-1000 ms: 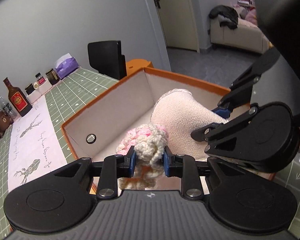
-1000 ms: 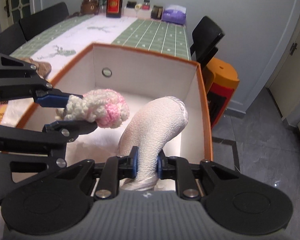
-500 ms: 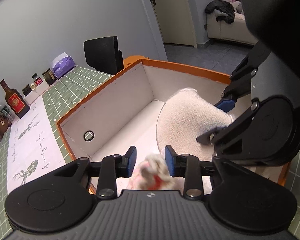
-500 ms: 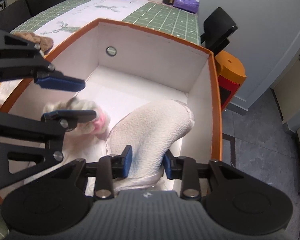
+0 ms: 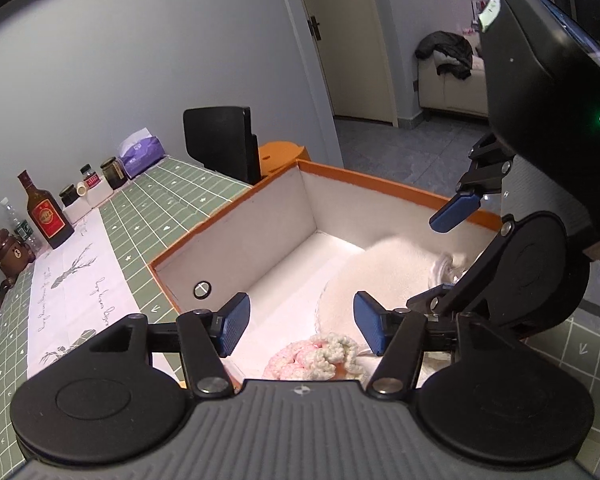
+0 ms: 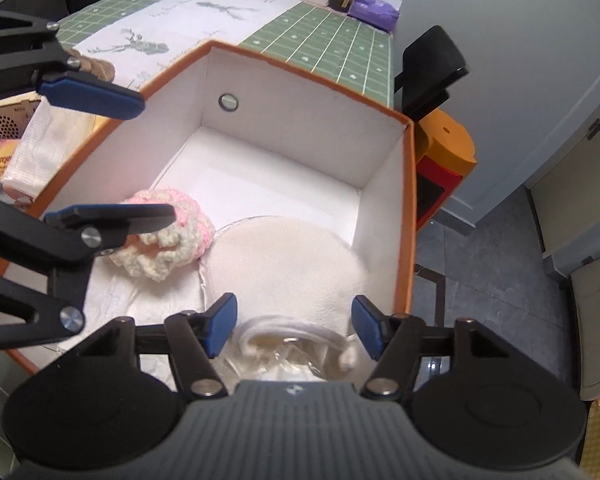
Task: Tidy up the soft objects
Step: 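Withdraw both tools from the box back over the table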
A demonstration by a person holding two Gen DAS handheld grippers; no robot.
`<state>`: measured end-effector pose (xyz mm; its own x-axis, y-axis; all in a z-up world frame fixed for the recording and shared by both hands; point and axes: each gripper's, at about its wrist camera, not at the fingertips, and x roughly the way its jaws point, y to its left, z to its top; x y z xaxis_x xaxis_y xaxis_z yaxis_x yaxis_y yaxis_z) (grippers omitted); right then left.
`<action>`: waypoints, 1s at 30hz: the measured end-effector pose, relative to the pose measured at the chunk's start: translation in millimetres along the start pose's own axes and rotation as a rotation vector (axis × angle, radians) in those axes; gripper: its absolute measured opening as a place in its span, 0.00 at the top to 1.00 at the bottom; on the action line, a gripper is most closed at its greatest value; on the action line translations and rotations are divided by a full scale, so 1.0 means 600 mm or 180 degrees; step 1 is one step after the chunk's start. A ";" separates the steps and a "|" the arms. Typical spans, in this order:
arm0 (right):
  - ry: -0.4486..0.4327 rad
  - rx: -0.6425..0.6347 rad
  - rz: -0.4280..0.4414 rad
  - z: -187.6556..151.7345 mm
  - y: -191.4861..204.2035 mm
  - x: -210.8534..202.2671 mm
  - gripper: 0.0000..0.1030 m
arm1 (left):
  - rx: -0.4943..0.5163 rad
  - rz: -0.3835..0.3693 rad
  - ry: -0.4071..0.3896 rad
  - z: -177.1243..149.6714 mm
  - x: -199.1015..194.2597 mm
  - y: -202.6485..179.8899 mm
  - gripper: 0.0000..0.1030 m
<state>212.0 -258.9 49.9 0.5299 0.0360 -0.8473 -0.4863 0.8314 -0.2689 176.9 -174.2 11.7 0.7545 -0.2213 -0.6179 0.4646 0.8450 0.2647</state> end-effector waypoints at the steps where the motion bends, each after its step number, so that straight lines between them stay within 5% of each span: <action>1: -0.0039 0.0013 -0.0033 -0.001 0.001 -0.009 0.38 | -0.0025 0.0015 -0.0037 -0.001 -0.009 0.003 0.31; 12: -0.0805 0.0327 -0.0352 -0.033 0.058 -0.122 0.37 | -0.0332 0.0316 -0.0526 -0.035 -0.123 0.043 0.29; 14: -0.1001 0.0449 -0.0363 -0.044 0.079 -0.136 0.27 | -0.0380 0.0411 -0.0611 -0.047 -0.140 0.050 0.29; 30: -0.1880 0.0841 0.0049 -0.107 0.272 -0.181 0.27 | -0.1209 0.1023 -0.0764 -0.210 -0.242 0.140 0.29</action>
<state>30.5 -162.4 68.7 0.8540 0.2854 -0.4351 -0.3494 0.9341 -0.0731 47.9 -9.8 30.1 0.9359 0.0095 -0.3522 0.0271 0.9947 0.0988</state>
